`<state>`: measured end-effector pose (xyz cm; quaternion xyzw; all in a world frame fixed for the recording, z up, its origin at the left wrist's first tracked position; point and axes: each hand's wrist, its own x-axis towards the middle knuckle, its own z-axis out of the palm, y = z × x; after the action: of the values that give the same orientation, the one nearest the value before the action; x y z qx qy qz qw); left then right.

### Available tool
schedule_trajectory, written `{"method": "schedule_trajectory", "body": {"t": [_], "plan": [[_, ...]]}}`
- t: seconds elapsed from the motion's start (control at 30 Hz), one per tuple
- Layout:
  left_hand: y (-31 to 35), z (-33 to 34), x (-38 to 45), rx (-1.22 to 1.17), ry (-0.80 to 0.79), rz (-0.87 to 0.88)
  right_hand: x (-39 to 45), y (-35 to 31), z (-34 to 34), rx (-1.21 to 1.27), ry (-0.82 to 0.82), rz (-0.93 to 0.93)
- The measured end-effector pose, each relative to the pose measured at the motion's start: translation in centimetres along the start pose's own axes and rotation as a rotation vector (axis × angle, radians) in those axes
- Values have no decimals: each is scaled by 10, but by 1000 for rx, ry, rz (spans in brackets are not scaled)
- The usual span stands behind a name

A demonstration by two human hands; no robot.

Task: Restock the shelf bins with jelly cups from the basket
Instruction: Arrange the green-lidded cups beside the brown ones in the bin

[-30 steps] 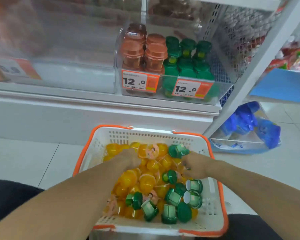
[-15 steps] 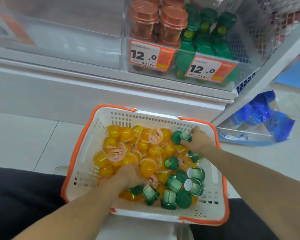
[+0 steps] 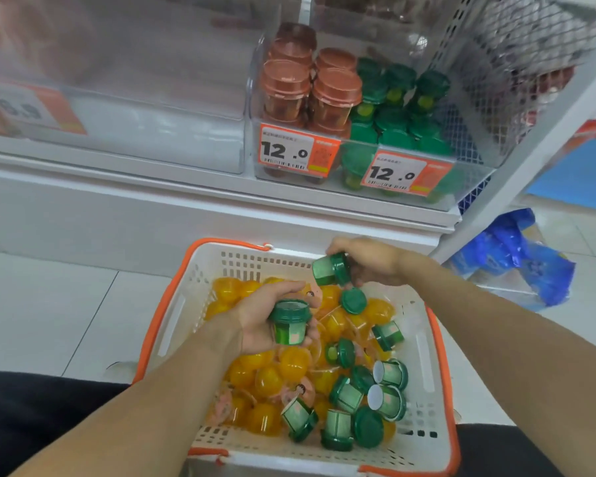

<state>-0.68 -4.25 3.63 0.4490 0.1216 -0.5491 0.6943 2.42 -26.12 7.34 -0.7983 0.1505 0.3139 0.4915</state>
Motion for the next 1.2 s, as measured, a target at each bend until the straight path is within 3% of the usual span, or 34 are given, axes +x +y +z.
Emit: {"method": "schedule_trajectory", "body": {"t": [0.13, 0.23, 0.4, 0.57, 0.67, 0.87, 0.93, 1.03, 1.2], "plan": [[35, 29, -29, 16, -60, 116, -40, -61, -21, 186, -37, -128], [62, 51, -56, 84, -108, 276, -72, -101, -27, 87, -20, -170], [96, 86, -92, 238, -109, 480, -106, -137, -30, -114, -148, -191], [116, 100, -117, 319, -35, 483, -118, -151, -41, -138, -182, -260], [126, 101, -119, 288, -28, 481, -124, -154, -57, -111, -110, -366], [131, 96, -105, 298, 39, 460, -114, -144, -79, 125, -114, -387], [129, 88, -100, 290, 150, 446, -112, -140, -97, 148, -57, -347], [125, 77, -94, 245, 295, 431, -105, -132, -131, 213, 173, -292], [125, 74, -85, 207, 355, 368, -62, -123, -153, 483, 507, -254]]}}
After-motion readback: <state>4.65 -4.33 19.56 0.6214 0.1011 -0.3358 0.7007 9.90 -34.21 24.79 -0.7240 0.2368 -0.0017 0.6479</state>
